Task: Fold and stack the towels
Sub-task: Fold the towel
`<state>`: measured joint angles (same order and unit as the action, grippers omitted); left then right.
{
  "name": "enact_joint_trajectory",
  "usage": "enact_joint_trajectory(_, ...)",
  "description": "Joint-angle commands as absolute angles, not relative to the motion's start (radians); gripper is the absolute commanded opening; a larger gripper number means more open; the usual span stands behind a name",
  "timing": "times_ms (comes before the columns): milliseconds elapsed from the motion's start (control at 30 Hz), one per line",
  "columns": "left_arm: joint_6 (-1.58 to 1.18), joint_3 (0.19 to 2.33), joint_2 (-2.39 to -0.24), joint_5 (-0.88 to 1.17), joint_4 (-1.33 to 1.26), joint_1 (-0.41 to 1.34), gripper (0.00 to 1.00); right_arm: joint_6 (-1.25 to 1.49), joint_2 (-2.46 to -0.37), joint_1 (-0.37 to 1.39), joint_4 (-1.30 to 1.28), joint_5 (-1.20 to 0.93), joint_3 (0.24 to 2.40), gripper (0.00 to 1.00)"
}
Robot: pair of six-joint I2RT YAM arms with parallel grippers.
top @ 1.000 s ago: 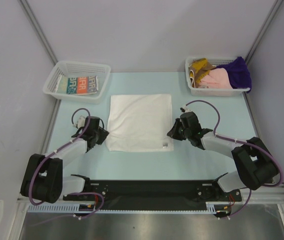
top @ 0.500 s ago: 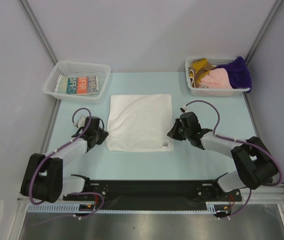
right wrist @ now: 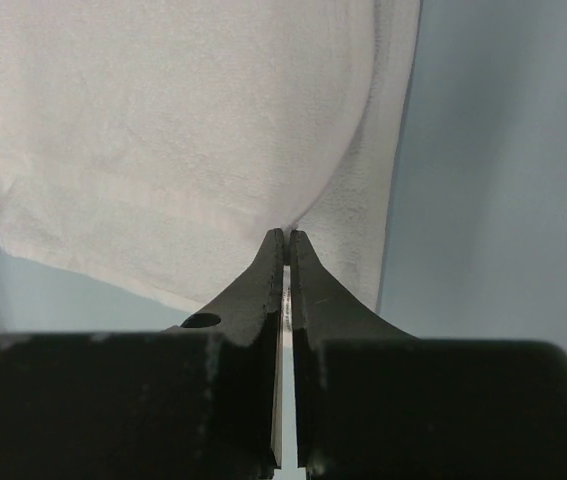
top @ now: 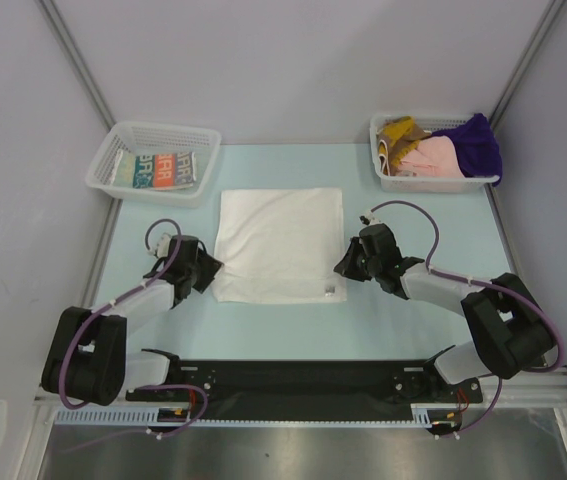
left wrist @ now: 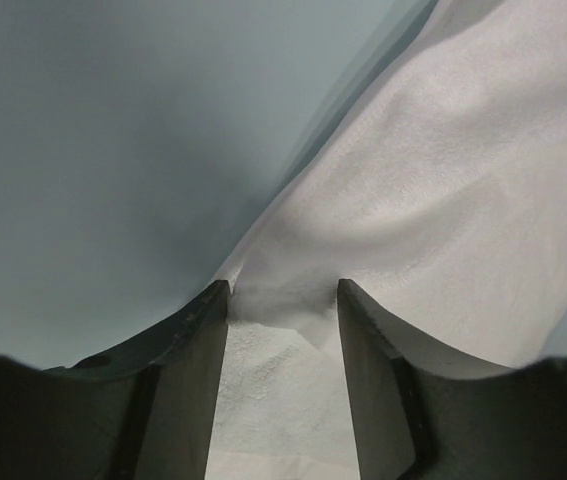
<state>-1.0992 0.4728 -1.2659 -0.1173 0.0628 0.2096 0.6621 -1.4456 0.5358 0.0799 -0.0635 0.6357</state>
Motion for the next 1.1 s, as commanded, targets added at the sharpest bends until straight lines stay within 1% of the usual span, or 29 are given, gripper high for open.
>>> enact_joint_trajectory(0, -1.149, 0.448, -1.264, -0.074, -0.026, 0.199, 0.55, 0.663, -1.431, 0.541, 0.100, -0.043, 0.630, 0.00)
enact_joint_trajectory(133, -1.158, 0.436, -1.256, -0.080, -0.026, 0.198, 0.56, 0.663, -1.434, 0.542, 0.104, -0.044, 0.630, 0.00)
enact_joint_trajectory(233, -1.163, 0.430, -1.250, -0.084, -0.028, 0.193, 0.54, 0.663, -1.430, 0.541, 0.103, -0.044, 0.627, 0.00)
enact_joint_trajectory(367, -1.155, 0.434, -1.241, -0.098, -0.017, 0.184, 0.41, 0.663, -1.425, 0.541, 0.103, -0.040, 0.623, 0.00)
enact_joint_trajectory(467, -1.141, 0.443, -1.238, -0.113, -0.008, 0.179, 0.34, 0.661, -1.417, 0.541, 0.098, -0.038, 0.621, 0.00)
enact_joint_trajectory(633, -1.120, 0.453, -1.233, -0.133, 0.026, 0.176, 0.34, 0.657, -1.408, 0.541, 0.092, -0.034, 0.618, 0.00)
enact_joint_trajectory(767, -1.104, 0.451, -1.233, -0.135, 0.029, 0.167, 0.39, 0.655, -1.404, 0.537, 0.089, -0.032, 0.617, 0.00)
enact_joint_trajectory(900, -1.095, 0.454, -1.233, -0.132, 0.026, 0.163, 0.41, 0.655, -1.402, 0.534, 0.087, -0.035, 0.615, 0.00)
enact_joint_trajectory(1067, -1.092, 0.460, -1.236, -0.135, 0.025, 0.163, 0.41, 0.655, -1.399, 0.535, 0.087, -0.034, 0.614, 0.00)
